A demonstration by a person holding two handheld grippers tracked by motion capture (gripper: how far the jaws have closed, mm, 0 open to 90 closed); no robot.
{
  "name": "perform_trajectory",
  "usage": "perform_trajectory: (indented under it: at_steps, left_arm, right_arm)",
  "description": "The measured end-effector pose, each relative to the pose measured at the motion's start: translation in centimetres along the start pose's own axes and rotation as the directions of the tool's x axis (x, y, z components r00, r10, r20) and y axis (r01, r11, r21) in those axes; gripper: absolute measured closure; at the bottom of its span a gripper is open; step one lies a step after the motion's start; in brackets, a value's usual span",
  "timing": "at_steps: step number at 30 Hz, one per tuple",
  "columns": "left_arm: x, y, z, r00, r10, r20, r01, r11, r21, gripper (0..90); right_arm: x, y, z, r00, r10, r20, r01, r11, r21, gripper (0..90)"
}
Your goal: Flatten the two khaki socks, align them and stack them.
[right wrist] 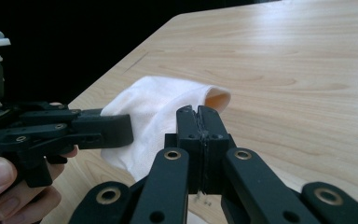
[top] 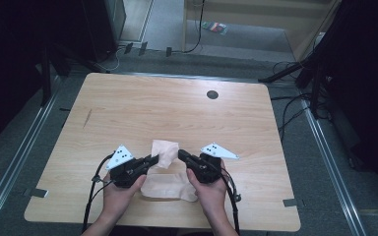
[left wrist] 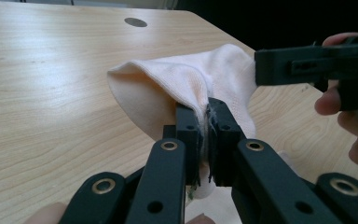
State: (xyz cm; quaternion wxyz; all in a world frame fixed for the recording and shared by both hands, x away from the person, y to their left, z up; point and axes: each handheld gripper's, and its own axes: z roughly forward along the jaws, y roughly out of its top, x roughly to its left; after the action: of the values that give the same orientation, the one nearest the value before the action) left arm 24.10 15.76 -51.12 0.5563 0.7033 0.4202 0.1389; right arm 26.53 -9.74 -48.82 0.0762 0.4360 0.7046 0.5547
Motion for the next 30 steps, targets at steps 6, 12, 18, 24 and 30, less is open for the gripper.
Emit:
perform_trajectory:
  at_steps: [6, 12, 18, 24, 30]
  left_arm:
    - [-0.1, 0.1, -0.2, 1.0, 0.002, -0.005, -0.002, 0.9997, -0.025, 86.1]
    - [0.1, 0.3, -0.6, 0.9999, 0.0, -0.012, 0.0, 0.9991, -0.042, 86.3]
    - [-0.1, 0.3, -0.8, 0.9999, 0.014, 0.004, -0.014, 0.9978, -0.065, 86.3]
    - [-0.3, 0.2, -0.5, 0.9996, 0.025, 0.015, -0.024, 0.998, -0.059, 86.3]
    - [-0.1, 0.0, -0.3, 0.9995, 0.027, 0.018, -0.026, 0.999, -0.037, 82.9]
  right_arm:
    - [-0.1, 0.0, -0.1, 0.9999, 0.005, 0.016, -0.005, 1.0, -0.004, 89.7]
    - [-0.4, -0.3, 0.0, 0.9961, 0.076, -0.045, -0.079, 0.995, -0.056, 65.8]
    - [-1.1, -0.5, 0.7, 0.9793, 0.181, -0.09, -0.184, 0.983, -0.018, 52.3]
    - [-1.0, -0.7, 1.0, 0.9678, 0.199, -0.153, -0.204, 0.979, -0.017, 75.1]
    - [-0.3, -0.2, 0.2, 0.9868, 0.098, -0.129, -0.105, 0.993, -0.052, 89.8]
